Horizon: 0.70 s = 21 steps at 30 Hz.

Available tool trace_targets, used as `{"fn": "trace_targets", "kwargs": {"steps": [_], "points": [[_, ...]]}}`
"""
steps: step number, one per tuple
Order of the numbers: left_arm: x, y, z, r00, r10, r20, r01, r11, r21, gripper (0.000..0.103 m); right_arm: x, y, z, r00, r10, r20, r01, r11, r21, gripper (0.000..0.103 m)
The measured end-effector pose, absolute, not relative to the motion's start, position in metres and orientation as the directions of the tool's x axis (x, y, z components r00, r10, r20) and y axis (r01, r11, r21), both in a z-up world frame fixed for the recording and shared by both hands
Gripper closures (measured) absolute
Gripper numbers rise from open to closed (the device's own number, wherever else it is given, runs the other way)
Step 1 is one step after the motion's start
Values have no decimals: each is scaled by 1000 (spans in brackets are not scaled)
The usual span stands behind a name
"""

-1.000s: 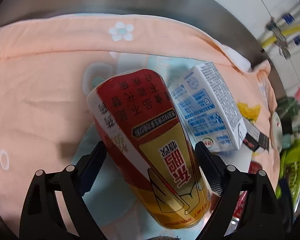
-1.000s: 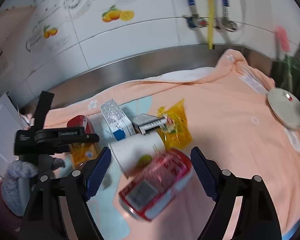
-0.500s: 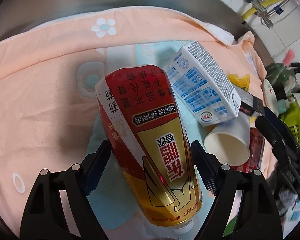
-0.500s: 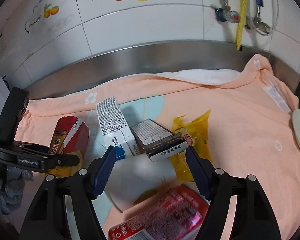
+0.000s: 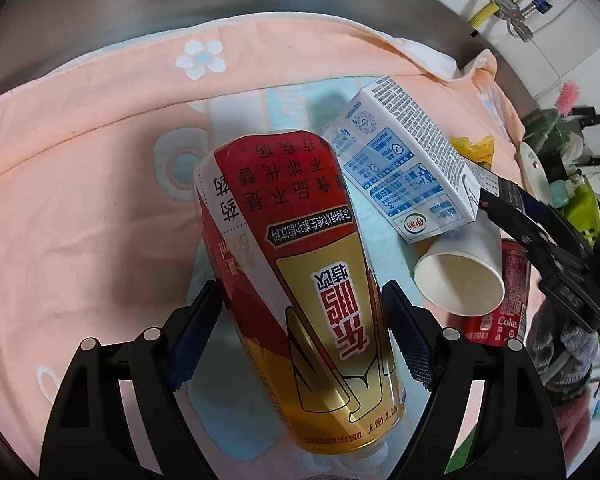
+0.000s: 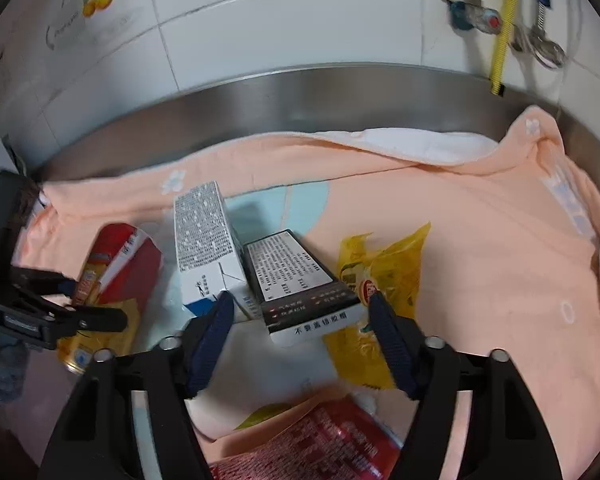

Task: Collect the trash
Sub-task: 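Lower the right gripper onto the white-and-black box and grasp it, then drop the white box into the basket with the right gripper while the left gripper drops the drink bottle in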

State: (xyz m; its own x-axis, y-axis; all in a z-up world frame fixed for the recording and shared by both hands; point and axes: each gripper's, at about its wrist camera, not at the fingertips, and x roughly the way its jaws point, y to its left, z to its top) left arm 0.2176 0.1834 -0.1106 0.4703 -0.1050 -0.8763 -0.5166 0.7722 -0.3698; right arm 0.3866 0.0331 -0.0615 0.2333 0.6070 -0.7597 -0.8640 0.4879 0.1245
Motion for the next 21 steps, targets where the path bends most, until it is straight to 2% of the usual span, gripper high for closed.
{"fn": "trace_targets", "kwargs": {"steps": [2, 6, 13, 21], "points": [[217, 183, -110, 471, -107, -876, -513, 774, -370, 23, 386, 38, -65, 229, 598, -768, -871, 477, 112, 43], [218, 183, -110, 471, -112, -875, -506, 779, -372, 23, 384, 45, -68, 215, 594, -775, -882, 459, 107, 57], [218, 180, -109, 475, -101, -874, -488, 797, -356, 23, 373, 34, -60, 274, 596, -755, -860, 503, 85, 58], [203, 174, -102, 492, -126, -861, -460, 802, -381, 26, 340, -14, -26, 341, 613, -713, -807, 580, 113, 58]]}}
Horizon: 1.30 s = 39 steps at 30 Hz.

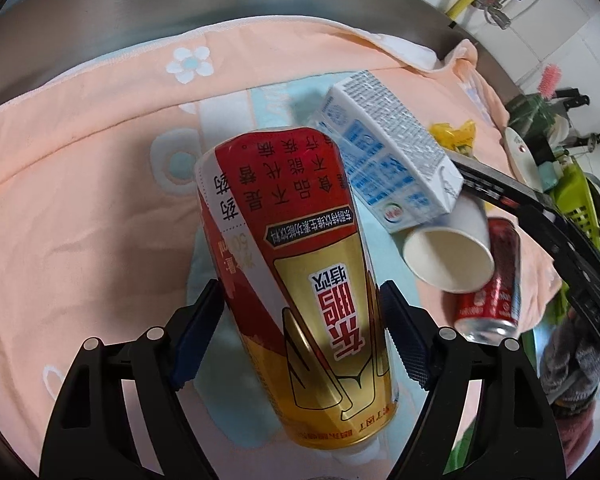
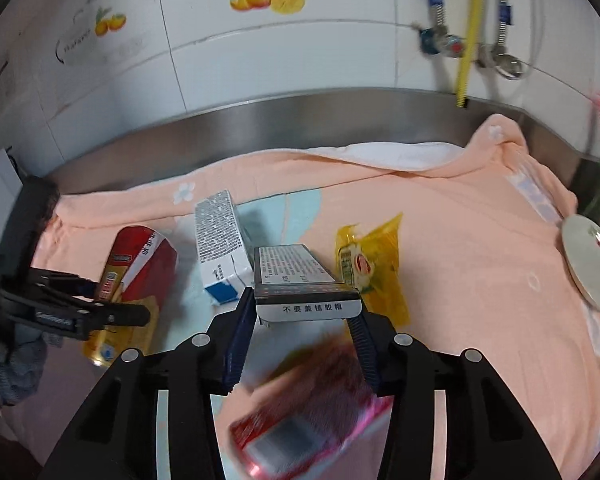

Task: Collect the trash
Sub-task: 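Drop the white box into the basket with the right gripper while the left gripper drops the drink bottle in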

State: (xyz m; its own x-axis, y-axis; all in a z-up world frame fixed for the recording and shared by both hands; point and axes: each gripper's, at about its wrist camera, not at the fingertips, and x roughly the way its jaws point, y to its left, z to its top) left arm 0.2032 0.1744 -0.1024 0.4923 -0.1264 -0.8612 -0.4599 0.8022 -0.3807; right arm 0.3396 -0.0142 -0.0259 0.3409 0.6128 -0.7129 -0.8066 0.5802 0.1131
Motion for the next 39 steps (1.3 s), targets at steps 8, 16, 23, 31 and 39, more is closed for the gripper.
{"fn": "trace_targets", "kwargs": {"steps": [8, 16, 23, 31, 39], "points": [[175, 155, -81, 534, -169, -828, -381, 827, -414, 27, 290, -66, 13, 425, 632, -649, -753, 644, 134, 58], [164, 137, -74, 545, -212, -811, -331, 835, -440, 28, 216, -146, 29, 531, 586, -612, -655, 742, 143, 58], [156, 103, -57, 559, -295, -775, -218, 849, -481, 29, 173, -230, 3, 631, 404, -662, -469, 879, 90, 58], [163, 37, -42, 526, -420, -740, -65, 847, -527, 30, 165, -309, -76, 568, 151, -809, -236, 972, 16, 58], [184, -56, -45, 423, -491, -761, 85, 858, -506, 30, 163, -346, -125, 498, 95, -862, -120, 992, 39, 58]]}}
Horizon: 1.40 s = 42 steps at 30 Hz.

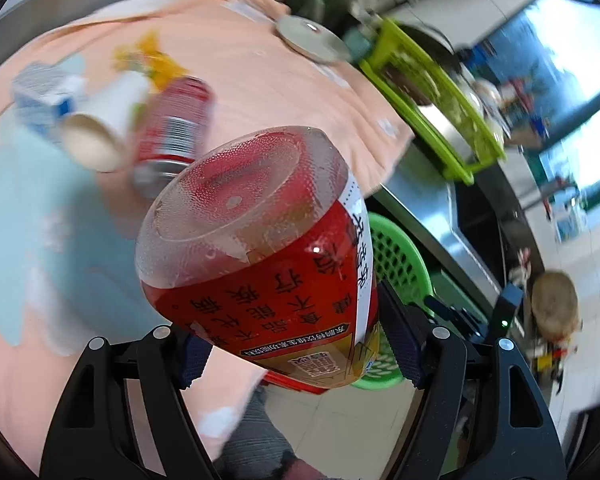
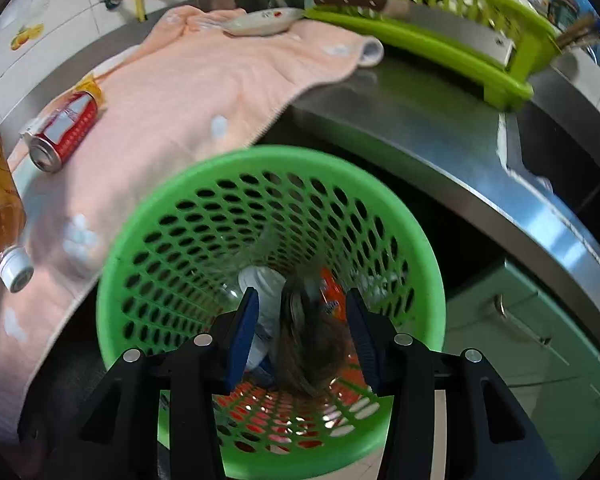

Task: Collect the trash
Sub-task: 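Drop the white box into the basket with the right gripper while the left gripper drops the drink bottle in, then move both grippers back over the trash on the towel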

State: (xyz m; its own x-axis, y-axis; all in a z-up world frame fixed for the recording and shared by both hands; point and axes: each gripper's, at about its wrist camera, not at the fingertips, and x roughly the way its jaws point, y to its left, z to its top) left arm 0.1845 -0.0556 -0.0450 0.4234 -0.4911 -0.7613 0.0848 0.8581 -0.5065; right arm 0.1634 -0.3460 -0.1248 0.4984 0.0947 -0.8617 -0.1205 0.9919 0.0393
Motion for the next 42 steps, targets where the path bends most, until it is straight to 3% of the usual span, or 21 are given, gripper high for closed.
{"fn": "trace_targets", "kwargs": {"steps": [13, 17, 30, 42], "points": [[212, -193, -99, 227, -476, -849, 245, 872, -424, 30, 135, -380, -115, 550, 155, -821, -81, 988, 133, 58], [217, -219, -124, 182, -439, -880, 269, 883, -385, 30, 126, -390, -109, 572, 171, -802, -64, 984, 164, 52], [225, -253, -172, 84, -401, -912, 297, 884, -362, 28, 114, -400, -108, 595, 194, -780, -46, 977, 208, 43], [217, -241, -148, 138, -423, -896, 325, 874, -362, 24, 116, -392, -94, 617, 196, -762, -55, 977, 207, 40]]}}
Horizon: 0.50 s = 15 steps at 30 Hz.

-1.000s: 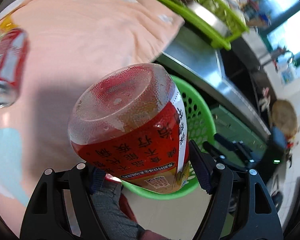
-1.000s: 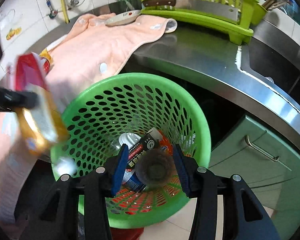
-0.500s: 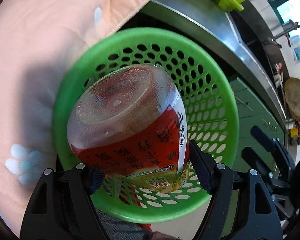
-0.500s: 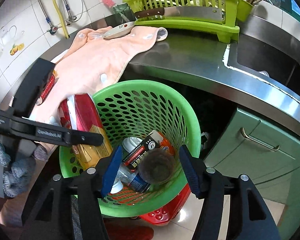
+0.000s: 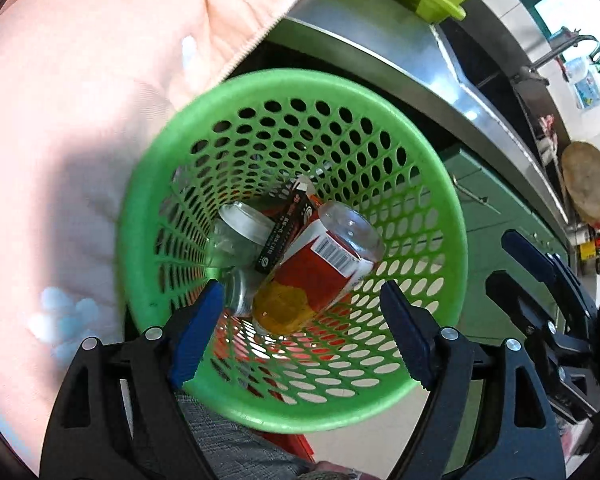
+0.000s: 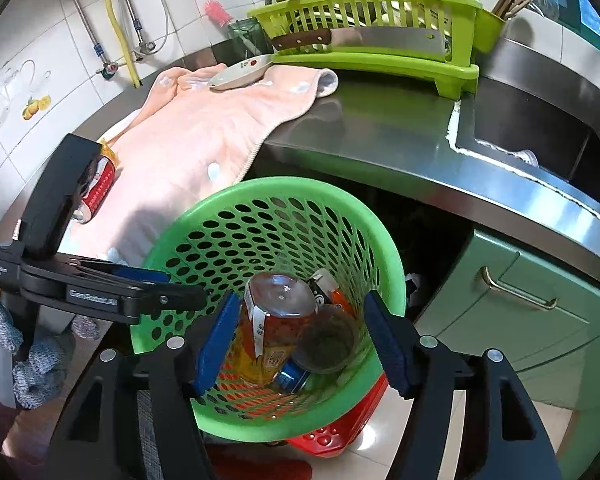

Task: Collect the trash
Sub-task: 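Move both grippers back over the trash on the towel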

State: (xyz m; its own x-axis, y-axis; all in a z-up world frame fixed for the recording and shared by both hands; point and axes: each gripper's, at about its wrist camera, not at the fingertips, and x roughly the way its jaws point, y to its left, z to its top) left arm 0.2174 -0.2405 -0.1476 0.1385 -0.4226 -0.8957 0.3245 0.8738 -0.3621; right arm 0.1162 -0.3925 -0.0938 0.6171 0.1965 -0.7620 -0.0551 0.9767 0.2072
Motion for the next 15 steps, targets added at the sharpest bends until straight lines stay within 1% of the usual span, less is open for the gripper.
{"fn": "trace_targets", "kwargs": {"steps": [3, 7, 15], "points": [[212, -222, -137, 164, -436, -885, 318, 872, -371, 24, 117, -388, -88, 623, 197, -757, -63, 977, 203, 37], [204, -205, -122, 205, -449, -870, 307, 873, -378, 24, 120, -377, -79, 628, 206, -750, -84, 977, 198, 37], [189, -149, -96, 298, -442, -846, 259, 891, -373, 24, 140, -340, -63, 626, 267, -733, -156, 963, 218, 37]]}}
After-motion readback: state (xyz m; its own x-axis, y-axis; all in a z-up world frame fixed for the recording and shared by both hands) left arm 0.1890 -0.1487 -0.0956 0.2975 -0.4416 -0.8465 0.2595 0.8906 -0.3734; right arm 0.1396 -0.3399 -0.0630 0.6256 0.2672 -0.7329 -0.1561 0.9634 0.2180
